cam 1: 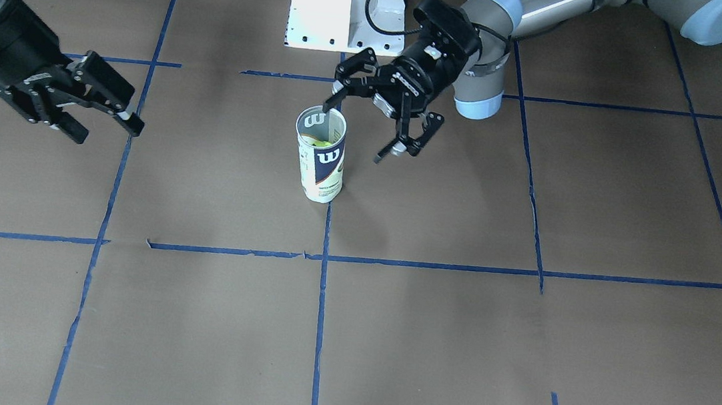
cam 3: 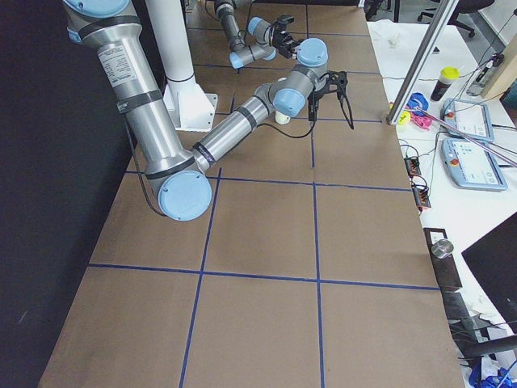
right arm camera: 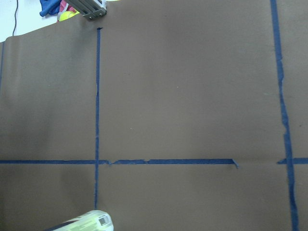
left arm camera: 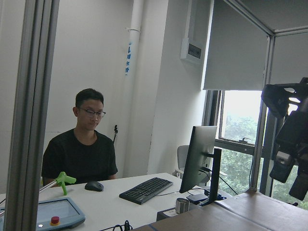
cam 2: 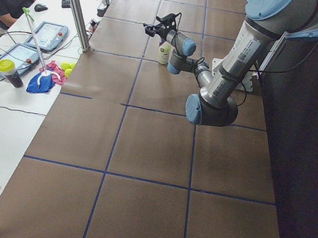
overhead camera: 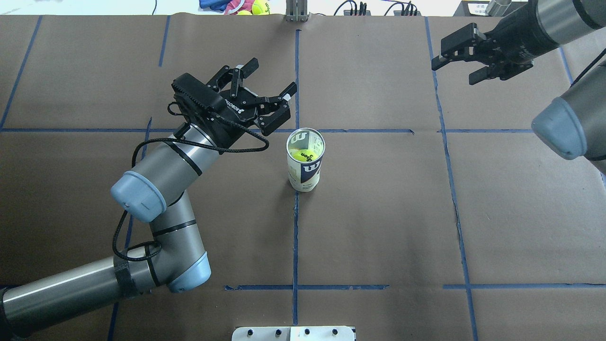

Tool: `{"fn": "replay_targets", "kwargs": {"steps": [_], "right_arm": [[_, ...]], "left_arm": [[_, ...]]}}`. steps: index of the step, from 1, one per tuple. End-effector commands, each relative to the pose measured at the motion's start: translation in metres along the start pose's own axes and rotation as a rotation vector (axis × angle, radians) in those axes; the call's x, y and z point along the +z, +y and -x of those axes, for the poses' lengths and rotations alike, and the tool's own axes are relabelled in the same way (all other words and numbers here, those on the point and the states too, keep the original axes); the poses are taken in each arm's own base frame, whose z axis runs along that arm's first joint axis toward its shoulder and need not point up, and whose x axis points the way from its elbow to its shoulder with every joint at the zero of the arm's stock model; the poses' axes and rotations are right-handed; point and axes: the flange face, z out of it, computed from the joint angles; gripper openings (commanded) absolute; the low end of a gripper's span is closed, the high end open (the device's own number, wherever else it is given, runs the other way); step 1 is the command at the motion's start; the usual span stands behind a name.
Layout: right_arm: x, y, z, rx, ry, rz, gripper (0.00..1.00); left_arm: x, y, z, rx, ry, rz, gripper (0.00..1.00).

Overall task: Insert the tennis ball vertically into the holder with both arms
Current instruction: 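Lower the tube onto the table and open the left gripper while the right arm withdraws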

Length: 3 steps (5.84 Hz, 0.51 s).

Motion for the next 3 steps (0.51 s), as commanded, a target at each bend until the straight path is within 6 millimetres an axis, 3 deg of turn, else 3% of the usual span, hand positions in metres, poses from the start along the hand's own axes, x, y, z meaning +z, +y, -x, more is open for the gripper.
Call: {"fn": "replay_targets", "kwargs": {"steps": [1, 2, 3], "right_arm": [[-0.004, 0.004, -0.068, -0.063, 0.075, -0.010, 0.99], [-0.011, 0.002, -0.089, -0.099, 0.094, -0.015, 0.99], [-0.020, -0.003, -0.102, -0.114, 0.104, -0.031, 0.99]], "left_arm": [[-0.001, 0.011, 0.046, 0.065, -0.098, 0.083, 1.00], [-0.011, 0.014, 0.098, 0.020, -0.170, 0.111, 1.00], [-0.026, 0.031, 0.140, 0.018, -0.191, 0.227, 1.00]]}}
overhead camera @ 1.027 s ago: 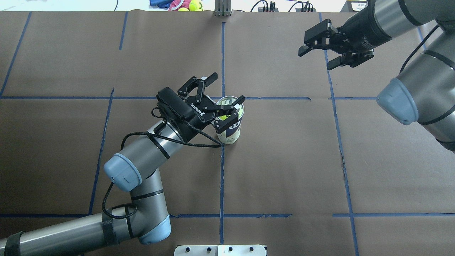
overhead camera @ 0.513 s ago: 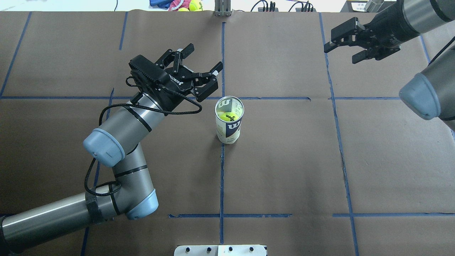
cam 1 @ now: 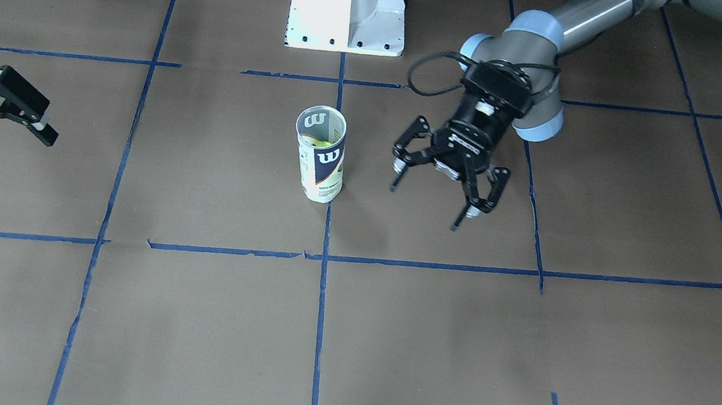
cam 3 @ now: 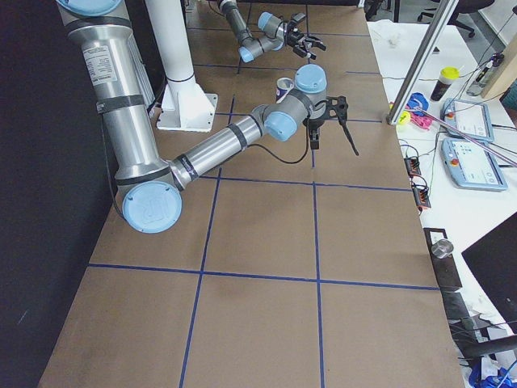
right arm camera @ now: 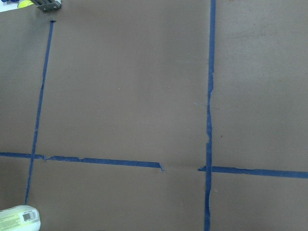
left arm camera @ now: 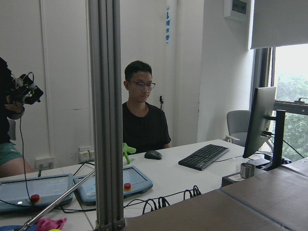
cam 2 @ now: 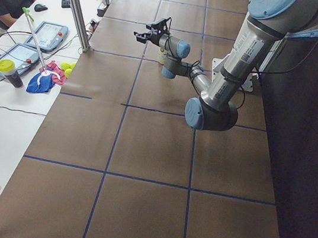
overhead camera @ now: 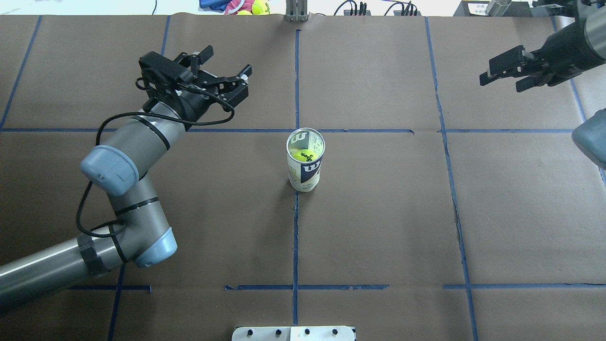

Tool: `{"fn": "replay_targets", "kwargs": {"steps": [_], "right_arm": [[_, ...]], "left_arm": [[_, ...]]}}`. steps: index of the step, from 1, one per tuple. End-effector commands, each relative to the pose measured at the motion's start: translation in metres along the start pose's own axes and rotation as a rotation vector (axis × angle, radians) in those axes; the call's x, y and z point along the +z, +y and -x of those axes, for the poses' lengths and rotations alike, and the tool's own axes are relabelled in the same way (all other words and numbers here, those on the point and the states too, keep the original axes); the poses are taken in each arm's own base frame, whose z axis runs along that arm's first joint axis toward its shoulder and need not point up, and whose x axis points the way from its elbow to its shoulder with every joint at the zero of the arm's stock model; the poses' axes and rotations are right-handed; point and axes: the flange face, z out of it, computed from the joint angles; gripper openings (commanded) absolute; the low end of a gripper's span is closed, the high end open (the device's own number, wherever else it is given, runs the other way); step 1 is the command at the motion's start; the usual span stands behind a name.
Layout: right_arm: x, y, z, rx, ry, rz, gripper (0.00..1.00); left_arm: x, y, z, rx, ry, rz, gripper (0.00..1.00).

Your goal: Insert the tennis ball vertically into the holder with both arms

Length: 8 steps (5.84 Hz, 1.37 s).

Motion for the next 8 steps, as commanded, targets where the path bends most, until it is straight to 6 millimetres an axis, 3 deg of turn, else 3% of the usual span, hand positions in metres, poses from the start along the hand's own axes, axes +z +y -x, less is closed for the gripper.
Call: {"fn": "replay_targets", "kwargs": {"steps": [1, 2, 3, 5, 6, 7, 8], "right_arm": [[-0.010, 0.002, -0.048, -0.046, 0.046, -0.012, 0.99], [-0.020, 0.014, -0.095, -0.061, 0.085, -0.010, 0.99], [-0.031, 0.018, -0.122, -0.067, 0.108, -0.017, 0.99], [-0.033, 0.017, -0.182, -0.057, 0.182, 0.039, 0.99], [-0.030, 0.017, -0.205, -0.075, 0.209, 0.082, 0.99], [-0.033, 0.015, -0.240, -0.108, 0.226, 0.098, 0.99], [-0.026, 0.019, -0.259, -0.126, 0.229, 0.130, 0.99]], "left_arm": [[-0.015, 0.002, 0.125, 0.000, -0.056, 0.181, 1.00], [-0.034, -0.014, 0.217, 0.003, -0.090, 0.362, 1.00], [-0.040, -0.038, 0.273, -0.040, -0.136, 0.518, 1.00], [-0.104, -0.054, 0.370, -0.178, -0.174, 0.711, 1.00], [-0.139, -0.066, 0.412, -0.184, -0.165, 0.803, 1.00], [-0.167, -0.078, 0.456, -0.171, -0.206, 0.886, 1.00], [-0.189, -0.084, 0.490, -0.198, -0.246, 1.006, 1.00]]}}
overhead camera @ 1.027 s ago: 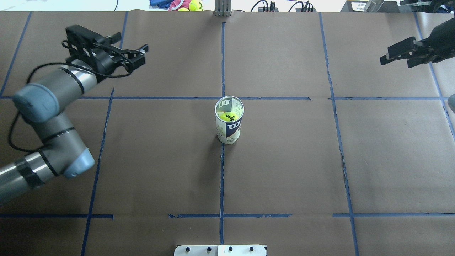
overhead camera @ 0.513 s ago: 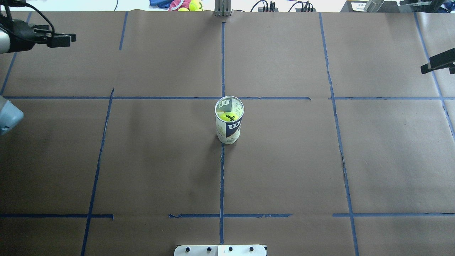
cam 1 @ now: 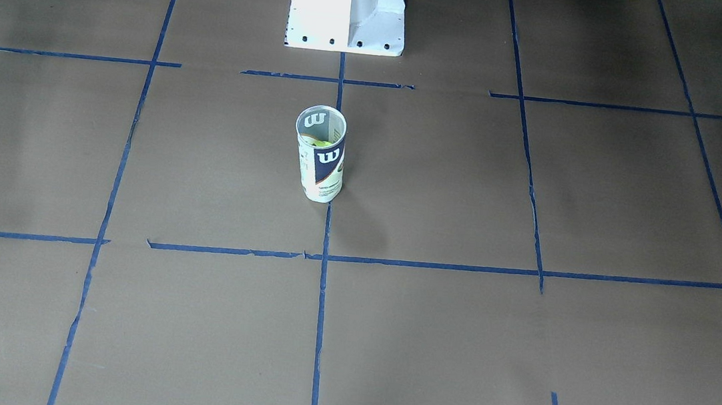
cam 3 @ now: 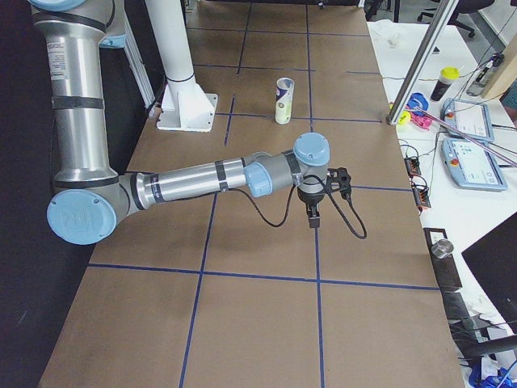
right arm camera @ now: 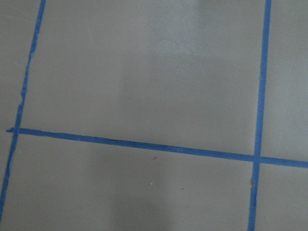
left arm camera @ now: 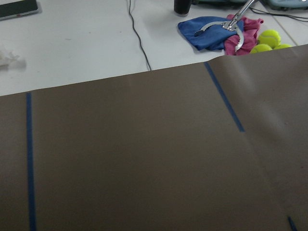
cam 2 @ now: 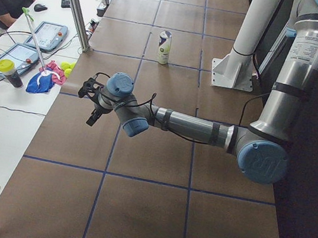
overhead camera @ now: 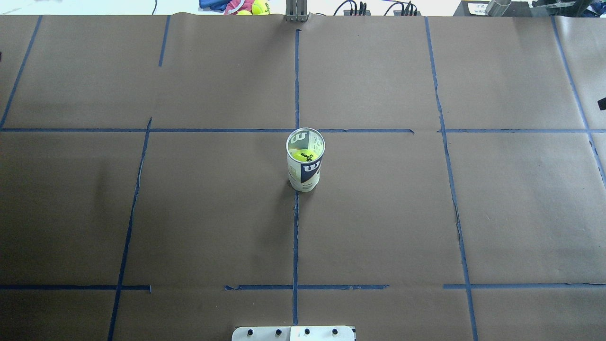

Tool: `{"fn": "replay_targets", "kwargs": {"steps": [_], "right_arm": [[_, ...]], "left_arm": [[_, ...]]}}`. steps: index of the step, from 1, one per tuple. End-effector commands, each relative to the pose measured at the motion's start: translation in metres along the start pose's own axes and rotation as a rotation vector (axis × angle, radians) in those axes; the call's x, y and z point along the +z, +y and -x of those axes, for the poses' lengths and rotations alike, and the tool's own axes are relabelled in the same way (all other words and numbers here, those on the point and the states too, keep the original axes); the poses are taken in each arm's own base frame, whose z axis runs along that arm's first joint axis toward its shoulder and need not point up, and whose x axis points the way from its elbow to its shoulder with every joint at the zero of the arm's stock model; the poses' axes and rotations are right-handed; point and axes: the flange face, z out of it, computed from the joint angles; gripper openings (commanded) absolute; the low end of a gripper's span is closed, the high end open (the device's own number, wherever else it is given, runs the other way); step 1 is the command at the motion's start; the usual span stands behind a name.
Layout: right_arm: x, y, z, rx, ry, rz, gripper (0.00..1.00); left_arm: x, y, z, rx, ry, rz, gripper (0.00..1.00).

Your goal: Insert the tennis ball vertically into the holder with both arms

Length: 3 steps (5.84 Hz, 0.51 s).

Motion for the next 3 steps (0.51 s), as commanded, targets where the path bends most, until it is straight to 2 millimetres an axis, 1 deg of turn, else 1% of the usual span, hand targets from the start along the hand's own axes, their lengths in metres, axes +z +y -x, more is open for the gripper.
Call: {"fn": "replay_targets", "kwargs": {"steps": [1, 2, 3], "right_arm": [[0.012, 0.013, -0.033, -0.022, 0.005, 0.037, 0.99], [0.013, 0.019, -0.039, -0.009, 0.004, 0.047, 0.99], [0.015, 0.024, -0.044, -0.005, 0.010, 0.051, 0.99]], "left_arm": [[-0.031, 0.015, 0.066, -0.084, -0.062, 0.208, 1.00], [-0.040, 0.047, 0.106, -0.212, -0.092, 0.349, 0.98], [-0.049, 0.075, 0.129, -0.222, -0.087, 0.400, 1.00]]}}
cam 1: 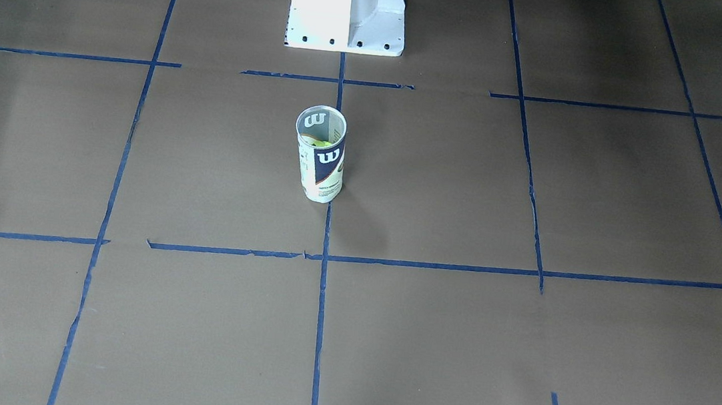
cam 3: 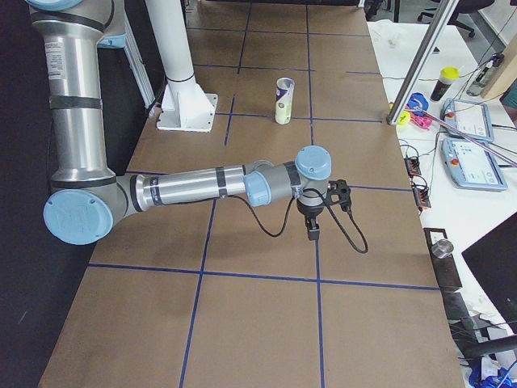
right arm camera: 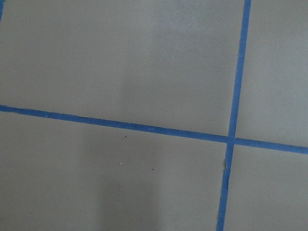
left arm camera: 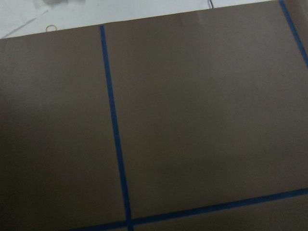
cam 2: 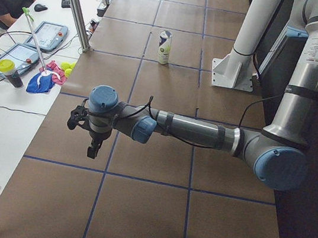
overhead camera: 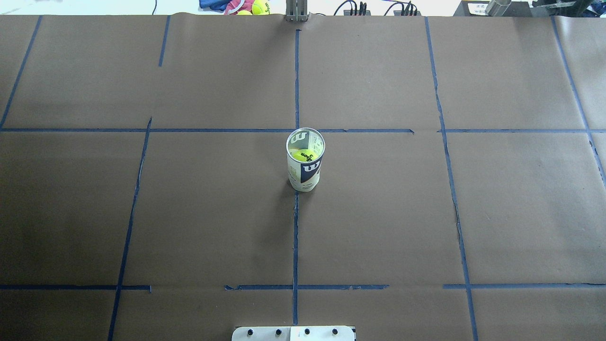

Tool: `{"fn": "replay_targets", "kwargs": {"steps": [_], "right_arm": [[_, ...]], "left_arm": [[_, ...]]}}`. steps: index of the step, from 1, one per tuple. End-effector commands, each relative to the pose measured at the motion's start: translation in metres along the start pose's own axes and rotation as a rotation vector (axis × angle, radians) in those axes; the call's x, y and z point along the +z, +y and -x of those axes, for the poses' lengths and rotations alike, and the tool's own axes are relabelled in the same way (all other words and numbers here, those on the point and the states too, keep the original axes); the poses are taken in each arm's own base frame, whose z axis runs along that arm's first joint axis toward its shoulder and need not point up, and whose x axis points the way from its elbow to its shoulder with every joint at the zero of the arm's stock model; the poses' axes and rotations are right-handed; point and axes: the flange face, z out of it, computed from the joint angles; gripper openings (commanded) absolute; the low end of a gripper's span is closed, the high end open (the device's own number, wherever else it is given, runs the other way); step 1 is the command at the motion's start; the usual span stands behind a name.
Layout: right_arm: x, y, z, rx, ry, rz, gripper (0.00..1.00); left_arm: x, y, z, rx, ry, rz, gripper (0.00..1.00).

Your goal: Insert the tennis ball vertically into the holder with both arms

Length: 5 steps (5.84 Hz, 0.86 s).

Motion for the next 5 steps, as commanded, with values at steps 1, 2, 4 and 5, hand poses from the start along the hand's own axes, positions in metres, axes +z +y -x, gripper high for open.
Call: {"fn": "replay_targets", "kwargs": {"steps": [1, 2, 4, 5], "right_arm": [[0.003, 0.007, -0.014, 0.004, 0.011, 0.009, 0.99], [0.003, 0.011, -0.029, 0.005, 0.011, 0.035, 0.99], [-0.009, 0.006, -0.042, -0.020, 0.016, 0.121, 1.00], [-0.008, 0.009, -0.044, -0.018, 0.023, 0.124, 1.00]], "left_arm": [[0.017, 0.059, 0.056, -0.059, 0.002, 0.112, 1.00], [0.020, 0.066, 0.059, -0.063, 0.003, 0.118, 1.00], [0.017, 0.073, 0.052, -0.060, 0.051, 0.110, 1.00], [0.014, 0.070, 0.049, -0.054, 0.045, 0.104, 1.00]]}}
